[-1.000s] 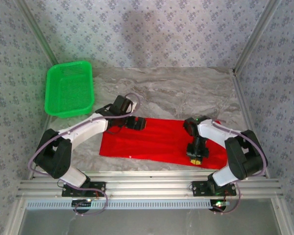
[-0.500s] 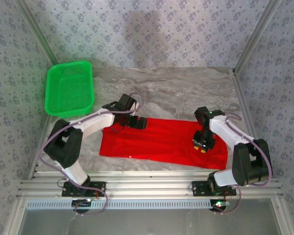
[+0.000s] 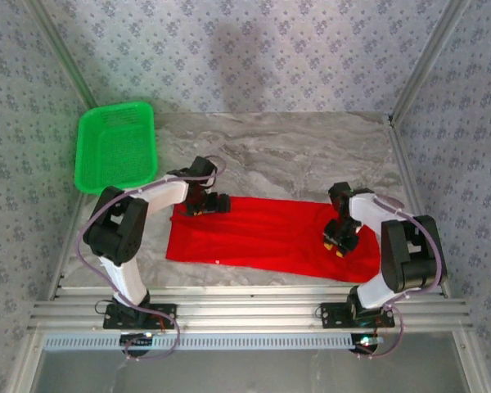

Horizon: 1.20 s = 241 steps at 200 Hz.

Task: Fold and stack the t-shirts

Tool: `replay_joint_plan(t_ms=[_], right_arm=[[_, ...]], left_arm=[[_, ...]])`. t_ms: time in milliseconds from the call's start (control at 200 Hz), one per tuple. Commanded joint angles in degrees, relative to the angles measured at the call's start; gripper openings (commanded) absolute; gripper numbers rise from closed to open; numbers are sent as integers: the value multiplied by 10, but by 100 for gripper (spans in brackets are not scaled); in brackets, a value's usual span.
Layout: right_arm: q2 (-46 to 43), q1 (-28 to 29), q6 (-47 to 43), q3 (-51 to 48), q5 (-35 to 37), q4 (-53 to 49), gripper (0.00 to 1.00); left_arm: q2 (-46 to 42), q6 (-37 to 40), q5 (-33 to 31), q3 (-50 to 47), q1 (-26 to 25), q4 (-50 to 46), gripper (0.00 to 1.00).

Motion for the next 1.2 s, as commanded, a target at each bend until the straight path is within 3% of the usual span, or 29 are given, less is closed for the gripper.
replay_joint_plan(t_ms=[0,290,530,730,879,994,1099,1199], right_arm=[[53,-15,23,12,29,40,32],[223,-23,6,223,75,12,33],[455,3,-45,597,58,-42,35],[641,37,-55,942,-46,-83,38],[677,39,33,943,-198,131,40],[690,39,89,962,-279,276,48],[665,42,66,1018,-319,280,57],[590,39,20,1003,-332,241,63]], left_arm=[[50,-15,-33,-16,17,-64,90],[13,-38,-34,-99,54,-82,89],[-28,-65,17,-143,84,-91,89],[-72,-77,45,-149,88,-145,89],[-103,-95,73,-185,92,-151,90],[-110,-111,120,-206,93,-139,90],[-150,-127,148,-204,92,-140,90],[-209,-133,168,-178,92,-155,91]])
